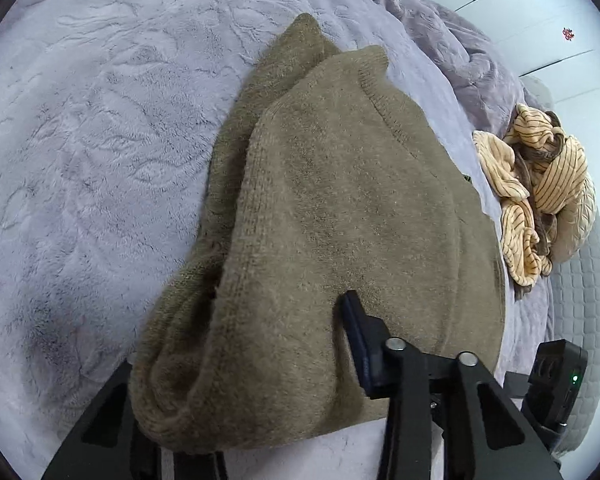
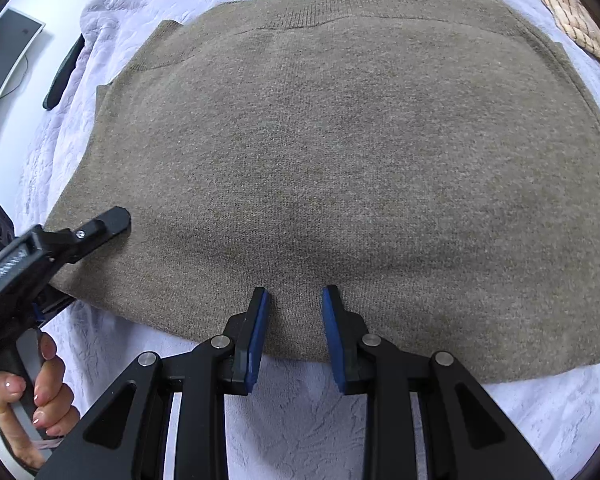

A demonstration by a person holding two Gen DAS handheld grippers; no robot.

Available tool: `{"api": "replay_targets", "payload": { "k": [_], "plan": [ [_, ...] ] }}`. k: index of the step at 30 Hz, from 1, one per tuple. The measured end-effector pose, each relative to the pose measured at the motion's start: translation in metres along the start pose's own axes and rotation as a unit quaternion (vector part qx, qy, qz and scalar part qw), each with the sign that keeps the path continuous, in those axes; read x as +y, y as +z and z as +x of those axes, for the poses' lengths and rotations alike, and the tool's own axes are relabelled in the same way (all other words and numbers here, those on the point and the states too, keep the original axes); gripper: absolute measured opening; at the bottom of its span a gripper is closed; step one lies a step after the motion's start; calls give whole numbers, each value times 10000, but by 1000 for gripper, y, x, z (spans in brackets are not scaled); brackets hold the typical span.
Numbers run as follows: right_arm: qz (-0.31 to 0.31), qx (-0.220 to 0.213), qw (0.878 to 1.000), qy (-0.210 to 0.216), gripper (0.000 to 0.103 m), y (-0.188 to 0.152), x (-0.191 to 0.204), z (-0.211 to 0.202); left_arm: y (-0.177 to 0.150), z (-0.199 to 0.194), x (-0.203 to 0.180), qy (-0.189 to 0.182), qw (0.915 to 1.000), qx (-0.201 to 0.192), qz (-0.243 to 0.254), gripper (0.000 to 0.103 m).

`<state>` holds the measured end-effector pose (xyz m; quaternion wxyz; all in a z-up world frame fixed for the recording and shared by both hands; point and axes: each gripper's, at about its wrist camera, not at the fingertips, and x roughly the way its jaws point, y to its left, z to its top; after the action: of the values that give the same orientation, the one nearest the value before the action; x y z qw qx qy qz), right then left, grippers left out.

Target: Fold small clothes

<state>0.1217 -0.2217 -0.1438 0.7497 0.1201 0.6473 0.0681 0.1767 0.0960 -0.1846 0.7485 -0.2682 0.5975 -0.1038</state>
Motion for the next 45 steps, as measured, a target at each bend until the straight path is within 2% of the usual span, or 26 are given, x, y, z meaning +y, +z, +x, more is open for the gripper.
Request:
{"api": "replay_targets", "payload": {
  "k": [2, 3, 5, 6, 7, 10, 15, 17, 19, 23, 25, 28, 34, 39, 40, 41, 42, 43, 45],
  "plan": [
    [-99, 76, 9999, -30, 32, 3, 3, -2, 0, -1, -4, 41, 9999, -42, 159, 26],
    [-147, 118, 9998, -47, 35, 5, 4, -3, -1, -2, -7, 131, 9994, -81, 298, 26],
    [-238, 238, 9994, -75, 44, 8, 9, -6, -4, -6, -19, 385, 9964, -210, 723, 26],
    [-284, 305, 9991, -95, 52, 11, 12, -10, -7, -7, -24, 523, 9934, -283, 982, 26],
    [-330, 352, 9988, -110, 57, 15, 16, -14, -11, -7, -32, 677, 9887, -406, 1278, 26],
    [-499, 509, 9974, 104, 61, 35, 24, -30, -27, -7, -50, 1075, 9667, -562, 2253, 26],
    [-895, 700, 9928, 378, 72, 94, 60, -50, -45, -7, -64, 1346, 9371, -707, 3143, 26],
    [-1169, 874, 9882, 471, 76, 121, 89, -49, -50, -8, -67, 1413, 9300, -785, 3302, 26],
    [-1411, 1087, 9828, 494, 79, 139, 120, -42, -52, -8, -68, 1433, 9266, -827, 3378, 26],
    [-1929, 1446, 9704, 162, 79, 164, 187, -11, -58, -5, -71, 1530, 9166, -945, 3571, 26],
    [-1962, 1665, 9663, -3, 79, 167, 204, 5, -61, -4, -72, 1577, 9113, -975, 3676, 26],
    [-2051, 2030, 9571, -273, 79, 169, 226, 32, -63, -3, -73, 1611, 9068, -1018, 3760, 26],
    [-2379, 2393, 9358, -1025, 79, 167, 260, 79, -64, -1, -69, 1535, 9120, -1003, 3669, 26],
    [-2419, 2511, 9246, -1537, 79, 165, 263, 105, -64, 1, -68, 1533, 9123, -982, 3668, 26],
    [-2438, 2487, 9234, -1613, 67, 163, 264, 107, -64, 1, -67, 1542, 9118, -982, 3676, 26],
    [-2453, 2403, 9240, -1681, 50, 163, 262, 106, -64, 1, -68, 1555, 9111, -982, 3688, 26],
    [-2464, 2253, 9247, -1830, 23, 164, 261, 103, -64, 0, -68, 1565, 9109, -976, 3692, 26],
    [-2410, 2123, 9306, -1754, 16, 167, 257, 96, -64, 0, -69, 1543, 9117, -969, 3683, 26],
    [-2089, 1996, 9481, -1326, 14, 173, 242, 79, -63, -4, -71, 1508, 9127, -988, 3668, 26]
  ]
}}
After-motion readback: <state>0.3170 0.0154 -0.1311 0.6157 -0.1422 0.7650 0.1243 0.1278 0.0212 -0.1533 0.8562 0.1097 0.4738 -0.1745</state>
